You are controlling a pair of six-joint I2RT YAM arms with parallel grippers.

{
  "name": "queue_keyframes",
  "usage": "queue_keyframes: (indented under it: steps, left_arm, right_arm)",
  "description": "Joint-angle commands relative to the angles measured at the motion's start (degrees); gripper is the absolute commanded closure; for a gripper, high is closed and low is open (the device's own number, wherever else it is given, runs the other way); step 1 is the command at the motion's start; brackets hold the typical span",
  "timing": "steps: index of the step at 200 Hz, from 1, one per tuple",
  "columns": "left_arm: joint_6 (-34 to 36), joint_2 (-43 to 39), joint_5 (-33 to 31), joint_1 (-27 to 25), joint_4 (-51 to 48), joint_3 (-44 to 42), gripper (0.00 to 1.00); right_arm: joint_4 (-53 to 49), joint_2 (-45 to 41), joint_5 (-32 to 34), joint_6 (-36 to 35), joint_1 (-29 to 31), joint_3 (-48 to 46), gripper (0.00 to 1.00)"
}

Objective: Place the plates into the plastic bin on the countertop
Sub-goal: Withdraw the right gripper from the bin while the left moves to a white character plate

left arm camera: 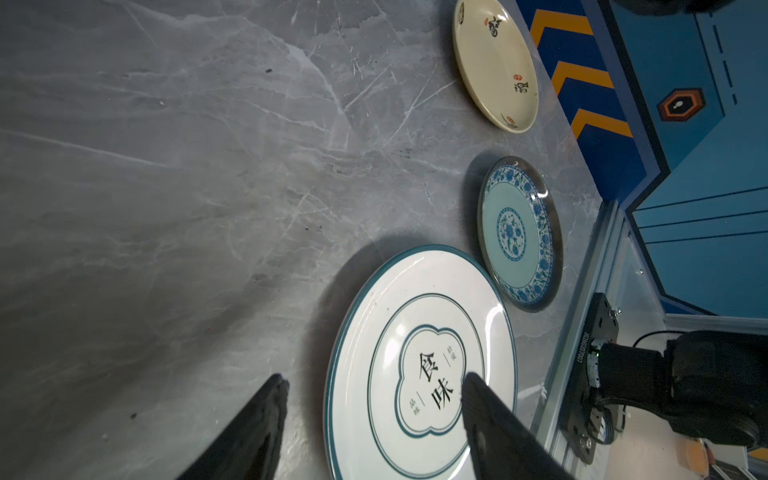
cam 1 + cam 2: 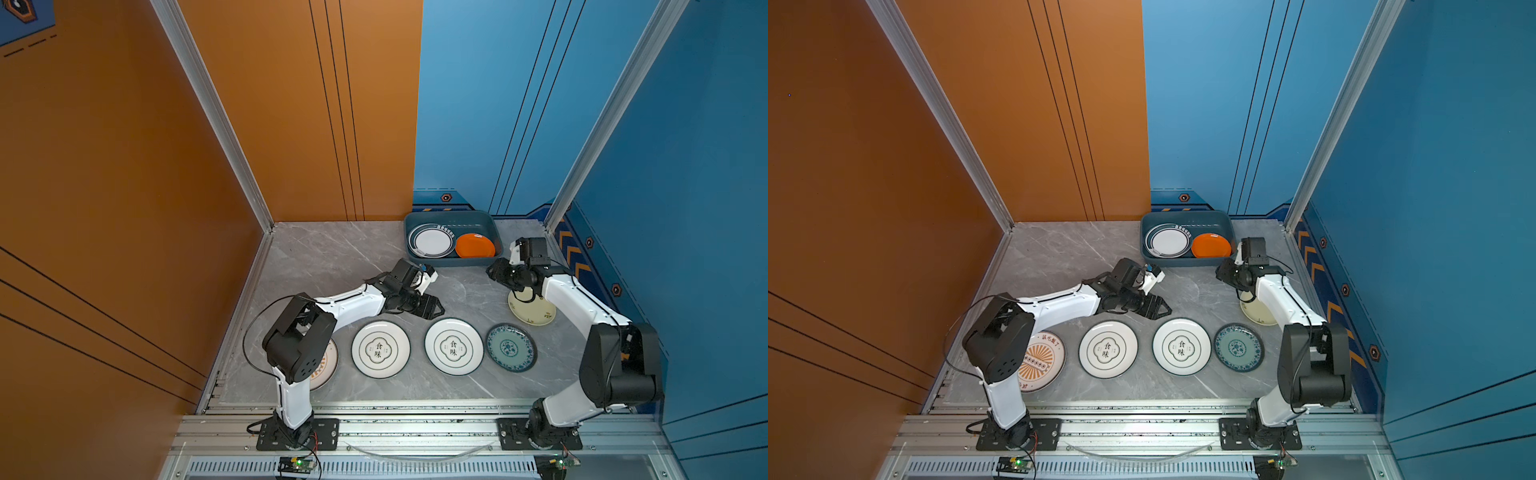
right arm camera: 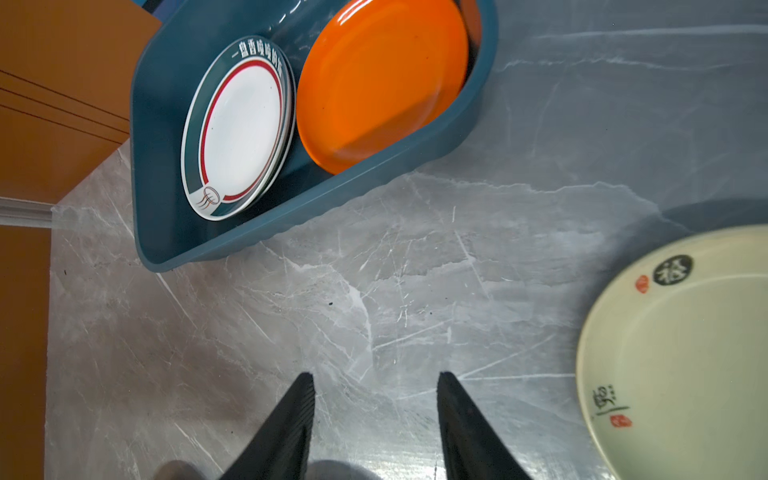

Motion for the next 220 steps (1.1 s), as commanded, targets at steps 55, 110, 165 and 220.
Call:
queue_keyframes:
  steps: [55,110,165,220]
  left_arm:
    - [3.0,5.5,2.2,-0.5,-2.8,1.2,0.49]
    - [3.9,5.7,4.5,-0.8,-2.3,-1.1,0.52]
    - [4.1,6.0,6.0,-1.0,-1.2,-2.8,0.54]
    - [4.1,6.6,6.4,-1.4,-0.9,-3.6,0.57]
  right_arm:
    - [6.0,-2.0,-4.4,1.7,-2.8,-6.8,0.49]
    - [7.7,-0.9,-5.0,2.3,-3.0,-8.0,0.49]
    - [8.5,-0.4,-5.7,3.1,-2.9,-8.1,0.49]
    - [8.1,-0.5,-5.7,3.3,-2.8,-8.2,0.49]
